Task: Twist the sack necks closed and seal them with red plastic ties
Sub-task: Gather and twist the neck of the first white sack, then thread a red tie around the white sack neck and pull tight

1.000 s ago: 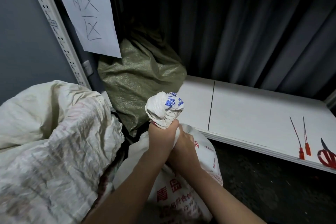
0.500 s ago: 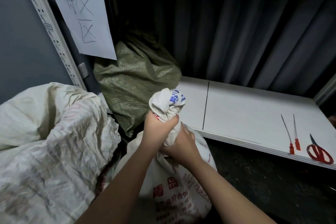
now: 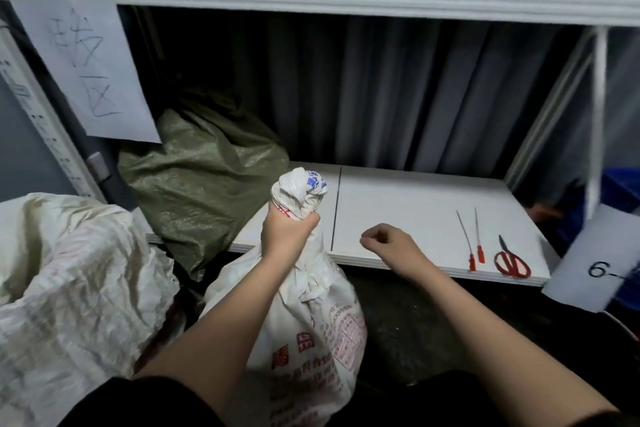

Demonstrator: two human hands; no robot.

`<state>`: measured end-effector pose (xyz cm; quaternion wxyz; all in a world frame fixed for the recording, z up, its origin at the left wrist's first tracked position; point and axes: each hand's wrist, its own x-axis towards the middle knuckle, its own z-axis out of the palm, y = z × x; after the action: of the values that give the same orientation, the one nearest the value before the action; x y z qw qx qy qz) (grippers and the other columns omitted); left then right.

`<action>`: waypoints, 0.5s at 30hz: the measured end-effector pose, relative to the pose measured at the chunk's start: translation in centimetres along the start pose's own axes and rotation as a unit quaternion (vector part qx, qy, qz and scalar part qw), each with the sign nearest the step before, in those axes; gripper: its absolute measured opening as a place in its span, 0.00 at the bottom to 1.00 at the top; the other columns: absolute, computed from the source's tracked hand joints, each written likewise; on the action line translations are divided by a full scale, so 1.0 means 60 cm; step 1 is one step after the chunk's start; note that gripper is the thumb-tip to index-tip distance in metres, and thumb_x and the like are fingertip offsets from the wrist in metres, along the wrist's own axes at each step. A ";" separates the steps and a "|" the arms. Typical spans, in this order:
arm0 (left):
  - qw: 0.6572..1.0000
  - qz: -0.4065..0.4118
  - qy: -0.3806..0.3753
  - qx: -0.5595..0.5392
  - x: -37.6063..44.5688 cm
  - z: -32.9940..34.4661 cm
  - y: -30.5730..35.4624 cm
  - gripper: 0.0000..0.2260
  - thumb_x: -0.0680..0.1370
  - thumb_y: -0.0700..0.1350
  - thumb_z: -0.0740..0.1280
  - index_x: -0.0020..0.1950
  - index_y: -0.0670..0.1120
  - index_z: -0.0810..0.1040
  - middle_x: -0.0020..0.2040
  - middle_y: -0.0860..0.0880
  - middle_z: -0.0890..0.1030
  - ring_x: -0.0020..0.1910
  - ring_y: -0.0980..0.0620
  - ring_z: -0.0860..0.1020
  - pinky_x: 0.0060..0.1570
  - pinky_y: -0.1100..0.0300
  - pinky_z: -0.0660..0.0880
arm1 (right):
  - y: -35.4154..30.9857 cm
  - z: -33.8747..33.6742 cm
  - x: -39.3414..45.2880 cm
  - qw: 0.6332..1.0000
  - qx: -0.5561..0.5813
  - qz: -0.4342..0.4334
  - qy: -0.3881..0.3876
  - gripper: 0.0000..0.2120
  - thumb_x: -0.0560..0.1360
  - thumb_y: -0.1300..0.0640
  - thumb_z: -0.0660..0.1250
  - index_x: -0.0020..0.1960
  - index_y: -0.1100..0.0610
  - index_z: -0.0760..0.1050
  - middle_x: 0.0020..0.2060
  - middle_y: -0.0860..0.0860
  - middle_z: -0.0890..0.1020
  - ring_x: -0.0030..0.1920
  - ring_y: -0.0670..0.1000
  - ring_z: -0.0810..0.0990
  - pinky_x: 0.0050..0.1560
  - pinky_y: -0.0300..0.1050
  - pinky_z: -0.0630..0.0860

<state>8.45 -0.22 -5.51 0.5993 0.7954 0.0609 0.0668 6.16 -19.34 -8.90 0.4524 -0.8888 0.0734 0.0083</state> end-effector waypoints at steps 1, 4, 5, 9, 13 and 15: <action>1.000 0.001 -0.006 0.012 -0.003 0.018 0.005 0.27 0.59 0.52 0.66 0.58 0.52 0.74 0.52 0.52 0.82 0.53 0.48 0.79 0.56 0.53 0.76 | 0.025 -0.019 0.002 1.000 -0.017 0.015 0.018 0.03 0.74 0.55 0.67 0.47 0.52 0.79 0.48 0.50 0.83 0.51 0.50 0.79 0.54 0.44 0.74; 0.998 0.005 -0.030 0.052 -0.010 0.076 0.020 0.27 0.60 0.53 0.66 0.59 0.51 0.72 0.51 0.50 0.82 0.51 0.46 0.79 0.53 0.53 0.76 | 0.101 -0.069 0.009 0.994 -0.059 0.070 0.065 0.06 0.73 0.56 0.65 0.40 0.47 0.77 0.43 0.47 0.84 0.48 0.51 0.82 0.54 0.48 0.77; 0.997 0.006 -0.039 0.064 -0.012 0.095 0.023 0.26 0.61 0.53 0.67 0.59 0.51 0.72 0.51 0.50 0.82 0.51 0.45 0.79 0.51 0.55 0.75 | 0.123 -0.082 0.012 0.991 -0.070 0.090 0.077 0.06 0.73 0.56 0.64 0.39 0.47 0.76 0.42 0.47 0.84 0.47 0.51 0.82 0.53 0.49 0.78; 0.992 0.003 -0.062 0.106 -0.006 0.189 0.020 0.23 0.67 0.50 0.69 0.60 0.50 0.70 0.50 0.49 0.81 0.51 0.43 0.78 0.46 0.58 0.70 | 0.222 -0.129 0.038 0.977 -0.075 0.152 0.128 0.07 0.73 0.56 0.63 0.37 0.49 0.75 0.41 0.48 0.84 0.43 0.53 0.82 0.49 0.51 0.79; 0.987 -0.005 -0.068 0.142 0.013 0.266 -0.005 0.23 0.69 0.50 0.69 0.61 0.48 0.69 0.51 0.47 0.81 0.51 0.43 0.78 0.45 0.58 0.68 | 0.311 -0.166 0.082 0.962 -0.097 0.196 0.161 0.07 0.73 0.57 0.61 0.36 0.51 0.73 0.41 0.51 0.84 0.42 0.56 0.82 0.48 0.51 0.79; 0.985 -0.007 -0.071 0.156 0.025 0.292 -0.025 0.23 0.69 0.50 0.69 0.62 0.48 0.69 0.51 0.47 0.81 0.52 0.43 0.78 0.46 0.58 0.69 | 0.351 -0.177 0.104 0.956 -0.107 0.217 0.165 0.06 0.73 0.57 0.61 0.40 0.52 0.75 0.43 0.53 0.84 0.45 0.57 0.81 0.49 0.51 0.78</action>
<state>13.05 -16.12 -11.69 0.4709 0.8815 0.0337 -0.0042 8.86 -40.89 -20.06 0.3232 -0.8839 0.3364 -0.0325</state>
